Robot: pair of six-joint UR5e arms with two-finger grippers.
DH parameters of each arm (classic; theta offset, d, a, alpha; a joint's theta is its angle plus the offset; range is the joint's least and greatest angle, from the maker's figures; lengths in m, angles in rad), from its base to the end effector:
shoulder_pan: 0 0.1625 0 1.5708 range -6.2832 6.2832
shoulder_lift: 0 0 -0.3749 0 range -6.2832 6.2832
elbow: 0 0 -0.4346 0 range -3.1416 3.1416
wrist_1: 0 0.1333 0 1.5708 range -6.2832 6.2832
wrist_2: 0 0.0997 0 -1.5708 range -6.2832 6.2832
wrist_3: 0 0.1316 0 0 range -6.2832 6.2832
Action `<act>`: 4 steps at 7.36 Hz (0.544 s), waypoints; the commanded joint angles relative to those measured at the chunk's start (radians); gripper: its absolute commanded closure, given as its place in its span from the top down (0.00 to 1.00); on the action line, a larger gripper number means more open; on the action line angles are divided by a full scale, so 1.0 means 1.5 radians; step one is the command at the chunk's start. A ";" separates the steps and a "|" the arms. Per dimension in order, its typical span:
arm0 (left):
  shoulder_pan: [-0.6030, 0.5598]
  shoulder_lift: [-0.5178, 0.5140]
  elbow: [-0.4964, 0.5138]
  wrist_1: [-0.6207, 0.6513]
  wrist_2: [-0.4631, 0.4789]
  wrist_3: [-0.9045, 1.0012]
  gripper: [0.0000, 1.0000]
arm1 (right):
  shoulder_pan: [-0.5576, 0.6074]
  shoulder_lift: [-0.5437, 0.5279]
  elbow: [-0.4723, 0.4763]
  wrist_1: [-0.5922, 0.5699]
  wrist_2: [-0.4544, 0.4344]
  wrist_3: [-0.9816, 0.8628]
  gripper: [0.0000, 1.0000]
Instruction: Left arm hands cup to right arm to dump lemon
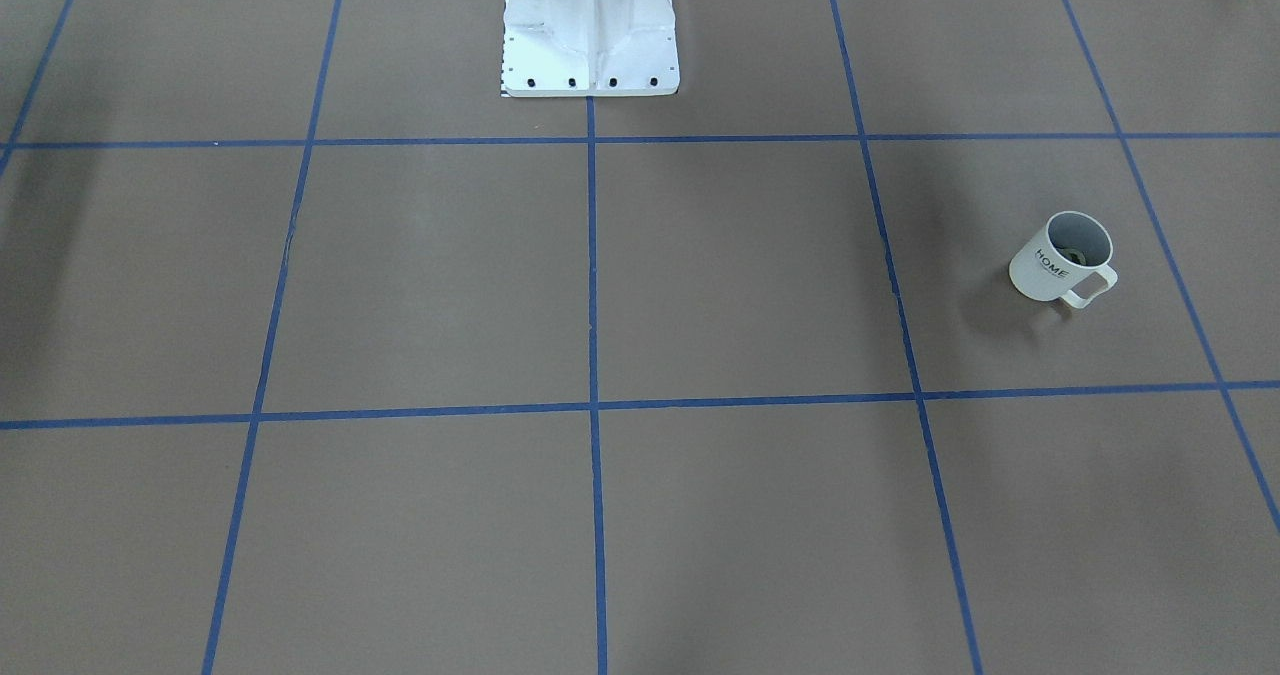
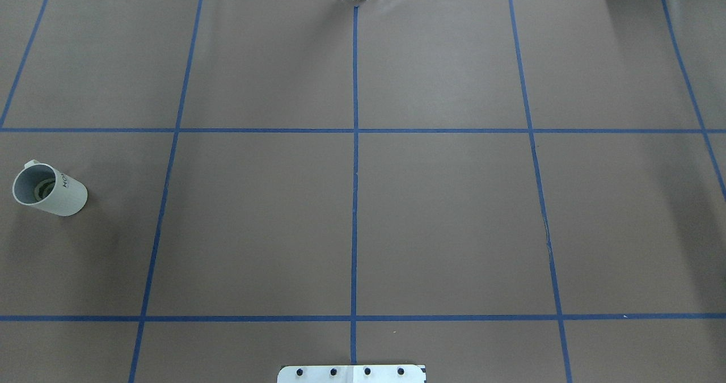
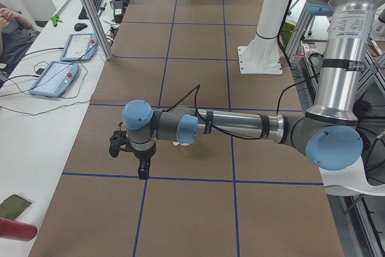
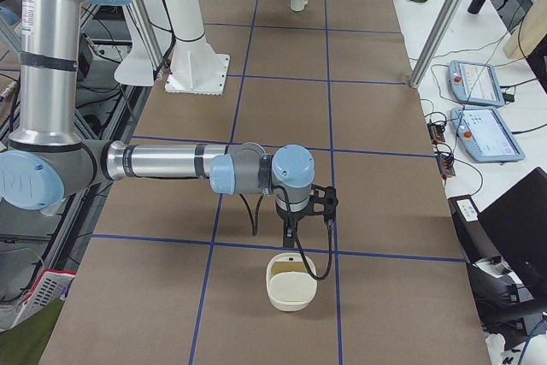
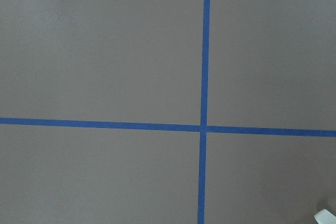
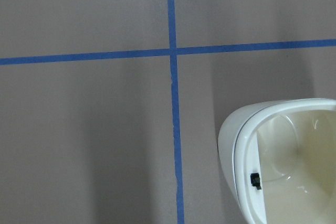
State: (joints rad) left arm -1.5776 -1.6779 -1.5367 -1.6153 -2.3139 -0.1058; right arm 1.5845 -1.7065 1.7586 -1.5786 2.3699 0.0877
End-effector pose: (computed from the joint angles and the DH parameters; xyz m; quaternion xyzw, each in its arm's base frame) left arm -0.0482 -0.5836 0.5881 0.0367 0.3647 -0.0311 0.9299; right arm 0.0456 -0.4864 0.5986 0.0060 -0.3894 0.0381 0.9203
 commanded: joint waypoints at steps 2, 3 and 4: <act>0.000 -0.005 -0.005 0.000 -0.001 -0.004 1.00 | 0.000 0.002 0.002 0.001 0.000 0.001 1.00; 0.001 -0.007 -0.018 -0.001 -0.008 -0.005 1.00 | 0.000 0.005 0.003 0.001 0.000 0.001 1.00; 0.006 -0.007 -0.037 -0.006 -0.008 -0.006 1.00 | 0.000 0.004 0.008 0.002 0.000 0.001 1.00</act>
State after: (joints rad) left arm -1.5743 -1.6872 -1.5636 -1.6181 -2.3218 -0.1127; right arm 1.5846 -1.7014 1.7639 -1.5766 2.3700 0.0889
